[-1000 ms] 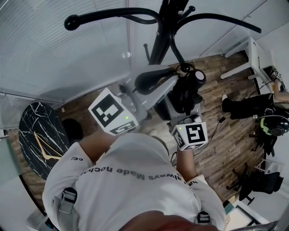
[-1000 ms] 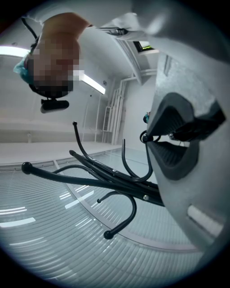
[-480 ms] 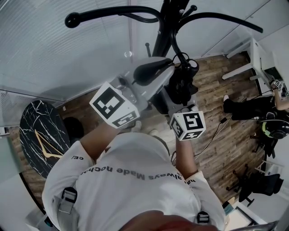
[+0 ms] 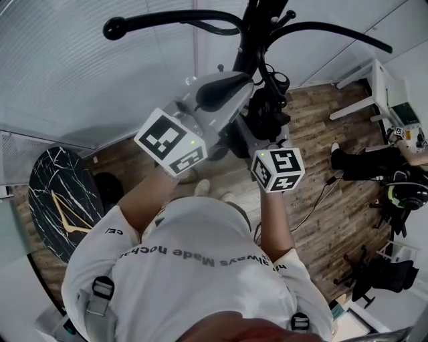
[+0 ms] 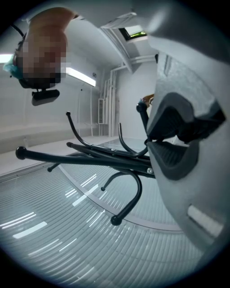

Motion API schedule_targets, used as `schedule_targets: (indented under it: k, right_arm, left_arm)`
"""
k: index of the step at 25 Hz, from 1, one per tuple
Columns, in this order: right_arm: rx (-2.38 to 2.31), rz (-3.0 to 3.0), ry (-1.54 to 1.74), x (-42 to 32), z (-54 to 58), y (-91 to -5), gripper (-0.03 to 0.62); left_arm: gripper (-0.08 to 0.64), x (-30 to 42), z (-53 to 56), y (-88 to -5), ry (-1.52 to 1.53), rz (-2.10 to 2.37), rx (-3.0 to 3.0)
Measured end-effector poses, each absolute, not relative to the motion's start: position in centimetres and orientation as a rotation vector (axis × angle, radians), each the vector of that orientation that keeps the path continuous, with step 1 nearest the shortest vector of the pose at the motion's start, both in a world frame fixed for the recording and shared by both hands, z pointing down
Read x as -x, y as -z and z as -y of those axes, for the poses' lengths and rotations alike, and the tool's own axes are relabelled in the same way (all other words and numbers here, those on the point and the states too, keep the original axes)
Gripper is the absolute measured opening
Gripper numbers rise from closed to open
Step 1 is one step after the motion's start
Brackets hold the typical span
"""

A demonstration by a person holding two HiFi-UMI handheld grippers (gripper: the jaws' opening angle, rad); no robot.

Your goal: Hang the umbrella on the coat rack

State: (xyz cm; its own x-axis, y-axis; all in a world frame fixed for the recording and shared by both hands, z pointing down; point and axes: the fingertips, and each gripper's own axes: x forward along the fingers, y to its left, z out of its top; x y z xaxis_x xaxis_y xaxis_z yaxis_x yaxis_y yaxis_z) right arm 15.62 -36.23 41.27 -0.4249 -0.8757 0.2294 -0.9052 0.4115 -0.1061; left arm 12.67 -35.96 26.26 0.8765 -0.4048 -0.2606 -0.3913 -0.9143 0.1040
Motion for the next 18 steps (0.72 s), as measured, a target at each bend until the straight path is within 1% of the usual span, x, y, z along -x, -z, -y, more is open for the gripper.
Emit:
schedule_targets:
  k: [12,18]
  right_arm:
    - [-1.559,2.492,-0.393,-16.4,38.5,-44.0,0.259]
    - [-1.504,2.495,-0.362,-15.7,38.7,-45.6,0.259]
  left_arm:
    - [0.043,-12.9,37.0,-26.8,0.389,0.679,-3.010]
    - [0.043,-13.1,37.2,-27.3,0.371,0.705,-3.004]
